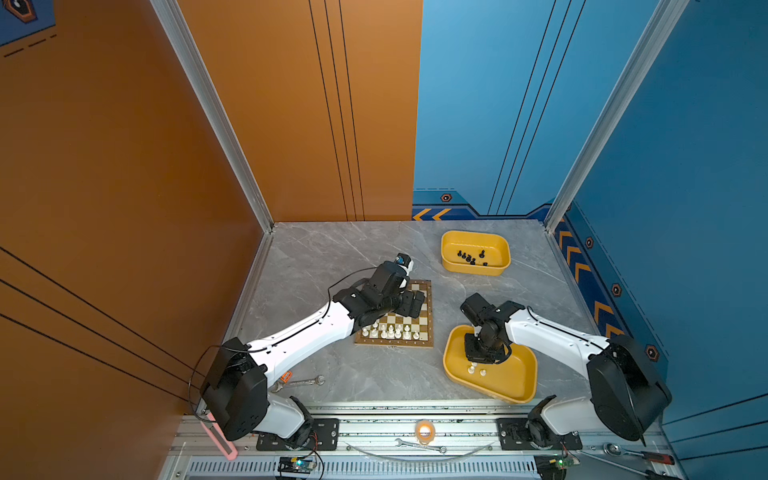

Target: Set up the chess pieces on the board

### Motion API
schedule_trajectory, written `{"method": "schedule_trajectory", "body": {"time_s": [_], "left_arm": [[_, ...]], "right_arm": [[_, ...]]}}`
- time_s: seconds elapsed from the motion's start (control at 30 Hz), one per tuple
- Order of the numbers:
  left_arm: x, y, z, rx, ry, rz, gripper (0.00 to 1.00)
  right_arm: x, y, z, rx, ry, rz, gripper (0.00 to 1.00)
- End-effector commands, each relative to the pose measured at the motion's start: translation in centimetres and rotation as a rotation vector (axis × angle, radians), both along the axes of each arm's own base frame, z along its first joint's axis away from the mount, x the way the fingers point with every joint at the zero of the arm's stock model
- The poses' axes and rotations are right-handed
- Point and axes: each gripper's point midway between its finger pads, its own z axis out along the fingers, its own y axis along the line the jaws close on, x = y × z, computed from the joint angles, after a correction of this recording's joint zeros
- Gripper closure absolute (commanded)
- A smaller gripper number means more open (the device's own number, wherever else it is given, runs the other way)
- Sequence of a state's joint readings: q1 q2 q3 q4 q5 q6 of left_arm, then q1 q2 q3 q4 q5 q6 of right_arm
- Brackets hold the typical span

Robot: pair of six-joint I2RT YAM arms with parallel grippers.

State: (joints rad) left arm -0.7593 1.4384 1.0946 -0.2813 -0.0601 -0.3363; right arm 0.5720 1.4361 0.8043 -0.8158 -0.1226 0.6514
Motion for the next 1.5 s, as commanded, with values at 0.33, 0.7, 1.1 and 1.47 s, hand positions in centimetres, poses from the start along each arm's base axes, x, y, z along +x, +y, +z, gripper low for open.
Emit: {"method": "schedule_trajectory", "body": {"time_s": [0.33,0.7,1.1,1.47], "left_arm": [[0.2,0.7,0.9,0.018,-0.029,0.013,0.06],[0.5,2.6,1.1,0.013,-0.052,0.056,0.06],[0.3,7.6,0.3,-0.007,-0.055,0.167,0.06],[-1.2,12.3,1.0,-0.027,-0.077,0.274,0.05]], "right_arm": [[0.1,-0.5,0.3,-0.037,-0.011,0.01,0.92],[2.6,-0.5,4.8,-0.055,-0.069,0.041,0.93],[6.8,3.2,8.9,-0.05,-0.116,0.122,0.93],[10.4,10.9,7.3,-0.017,-0.069,0.27,0.93]]}}
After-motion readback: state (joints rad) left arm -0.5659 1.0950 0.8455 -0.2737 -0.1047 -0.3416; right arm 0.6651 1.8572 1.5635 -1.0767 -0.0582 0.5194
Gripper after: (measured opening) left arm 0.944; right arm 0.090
